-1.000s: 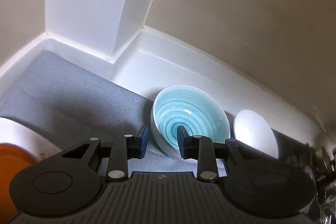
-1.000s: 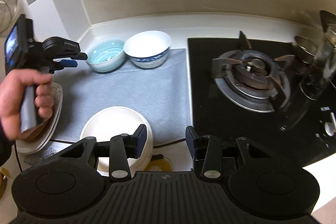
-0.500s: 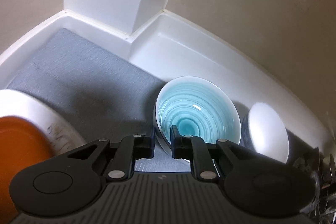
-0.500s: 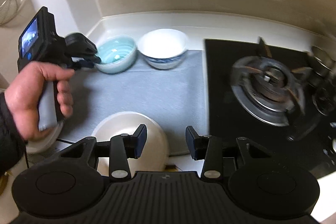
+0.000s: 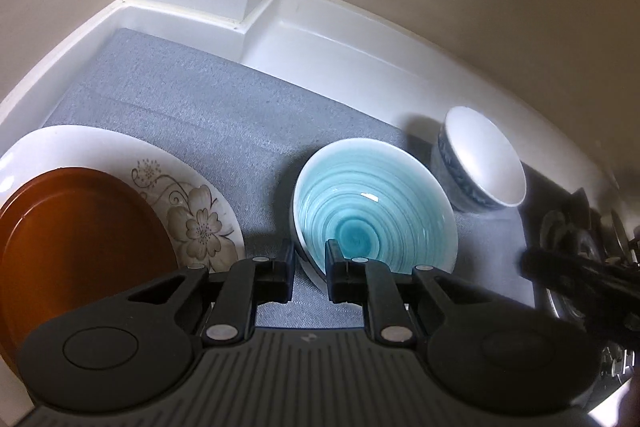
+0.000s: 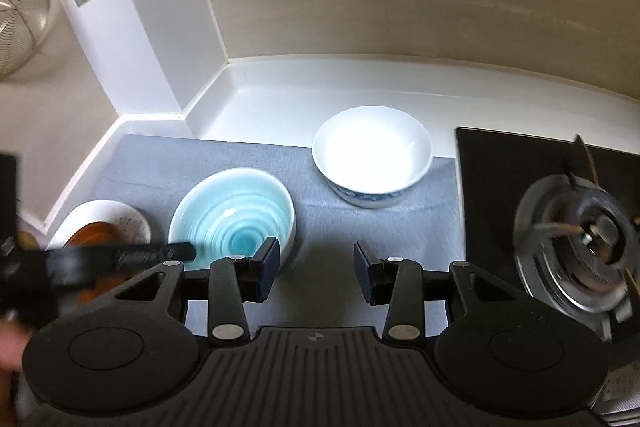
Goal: Organize plates and bowls
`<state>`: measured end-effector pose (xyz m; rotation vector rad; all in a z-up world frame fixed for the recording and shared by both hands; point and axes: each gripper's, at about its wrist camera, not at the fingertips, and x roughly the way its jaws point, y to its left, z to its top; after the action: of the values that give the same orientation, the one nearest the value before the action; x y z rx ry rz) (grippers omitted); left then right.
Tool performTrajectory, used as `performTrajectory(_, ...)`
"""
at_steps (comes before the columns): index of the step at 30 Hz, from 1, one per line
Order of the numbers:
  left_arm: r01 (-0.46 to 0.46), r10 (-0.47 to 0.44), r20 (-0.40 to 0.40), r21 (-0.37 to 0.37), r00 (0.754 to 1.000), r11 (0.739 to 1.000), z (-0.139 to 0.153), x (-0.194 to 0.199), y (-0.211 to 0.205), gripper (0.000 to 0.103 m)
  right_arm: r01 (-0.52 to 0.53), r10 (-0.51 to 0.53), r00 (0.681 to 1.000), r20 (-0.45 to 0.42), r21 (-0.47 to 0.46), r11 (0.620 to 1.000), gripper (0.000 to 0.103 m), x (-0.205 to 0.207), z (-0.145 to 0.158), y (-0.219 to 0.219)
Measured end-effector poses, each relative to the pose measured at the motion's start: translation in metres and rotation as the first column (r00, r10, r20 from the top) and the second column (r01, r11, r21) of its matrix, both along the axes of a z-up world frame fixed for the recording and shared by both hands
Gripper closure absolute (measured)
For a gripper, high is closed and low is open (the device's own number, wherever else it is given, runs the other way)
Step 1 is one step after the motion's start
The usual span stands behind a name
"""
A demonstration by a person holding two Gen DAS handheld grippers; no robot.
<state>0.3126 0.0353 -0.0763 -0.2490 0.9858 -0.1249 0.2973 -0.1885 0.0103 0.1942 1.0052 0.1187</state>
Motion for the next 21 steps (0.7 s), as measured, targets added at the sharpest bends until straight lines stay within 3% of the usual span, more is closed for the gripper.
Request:
performTrajectory(12,0.036,-0.037,0.022,0.029,0.999,0.999,-0.001,0.015,-0.003,0.086,-0.007,0.004,0.992,-0.126,-0.026,1.0,0.048,0.042,-0.044,0.015)
performTrajectory(21,0.064,-0.065,0.025,0.045,0.998,0.997,-0.005,0.017,-0.005,0.087,-0.015,0.018,0.982,-0.187,0.02,1.0,0.053,0.055,-0.06,0.02)
